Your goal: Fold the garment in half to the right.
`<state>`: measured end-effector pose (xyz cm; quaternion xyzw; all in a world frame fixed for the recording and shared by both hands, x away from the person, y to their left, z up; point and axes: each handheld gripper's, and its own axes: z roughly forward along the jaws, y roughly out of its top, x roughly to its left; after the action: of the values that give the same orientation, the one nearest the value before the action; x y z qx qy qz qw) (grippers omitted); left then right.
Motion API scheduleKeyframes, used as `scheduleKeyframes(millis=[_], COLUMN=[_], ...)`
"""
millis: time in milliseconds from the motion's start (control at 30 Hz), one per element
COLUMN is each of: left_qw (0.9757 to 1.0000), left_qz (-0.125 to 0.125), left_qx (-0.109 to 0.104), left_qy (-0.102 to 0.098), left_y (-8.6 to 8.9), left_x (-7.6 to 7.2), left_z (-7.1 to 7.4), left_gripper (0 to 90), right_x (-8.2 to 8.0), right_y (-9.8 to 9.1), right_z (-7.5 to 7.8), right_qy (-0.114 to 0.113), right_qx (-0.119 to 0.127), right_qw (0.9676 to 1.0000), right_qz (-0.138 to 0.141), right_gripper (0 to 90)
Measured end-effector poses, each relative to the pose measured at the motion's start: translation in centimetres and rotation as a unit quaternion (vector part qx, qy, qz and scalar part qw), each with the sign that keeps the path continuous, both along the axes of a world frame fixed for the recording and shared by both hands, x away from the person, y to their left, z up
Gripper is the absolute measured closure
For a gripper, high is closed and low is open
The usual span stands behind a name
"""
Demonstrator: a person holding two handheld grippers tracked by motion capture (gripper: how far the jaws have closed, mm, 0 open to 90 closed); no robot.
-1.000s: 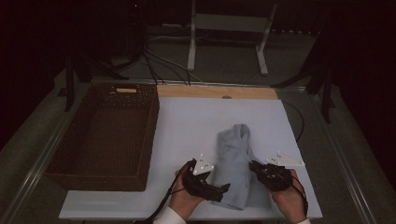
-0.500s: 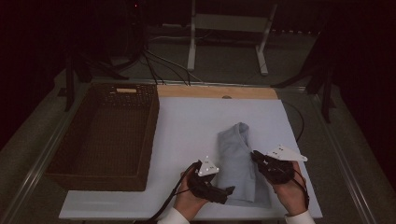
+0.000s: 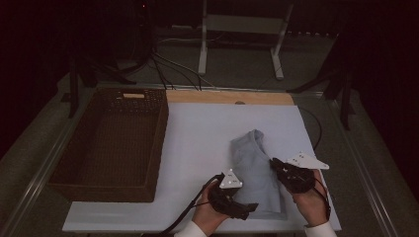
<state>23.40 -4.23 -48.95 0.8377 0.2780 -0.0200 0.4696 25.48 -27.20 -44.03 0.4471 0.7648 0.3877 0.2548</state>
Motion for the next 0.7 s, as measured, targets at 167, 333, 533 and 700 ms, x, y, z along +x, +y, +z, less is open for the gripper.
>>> scheduleKeyframes(millis=[167,333,533,700], left_qw=[0.9999,0.9999,0.9998,0.9998], left_qz=[-0.010,-0.014,-0.015,-0.015], left_qx=[0.001,0.006,0.009,0.009], left_qy=[0.005,0.007,0.006,0.007], left_y=[-0.3,-0.4,-0.4,-0.4], left_x=[-0.2,-0.3,-0.3,-0.3], left_z=[-0.1,-0.2,-0.4,-0.3], left_gripper=[16.5,17.3,17.3,17.2], right_x=[0.1,0.4,0.0,-1.2], right_y=[-0.5,-1.0,-1.2,-1.4], right_z=[-0.9,-2.2,-2.2,-2.0], right_qy=[0.008,0.030,0.039,0.041], right_qx=[-0.020,-0.025,-0.014,-0.005], right_qw=[0.9997,0.9989,0.9986,0.9985], right_qz=[-0.012,-0.024,-0.033,-0.036], right_gripper=[82.7,81.7,66.9,54.2])
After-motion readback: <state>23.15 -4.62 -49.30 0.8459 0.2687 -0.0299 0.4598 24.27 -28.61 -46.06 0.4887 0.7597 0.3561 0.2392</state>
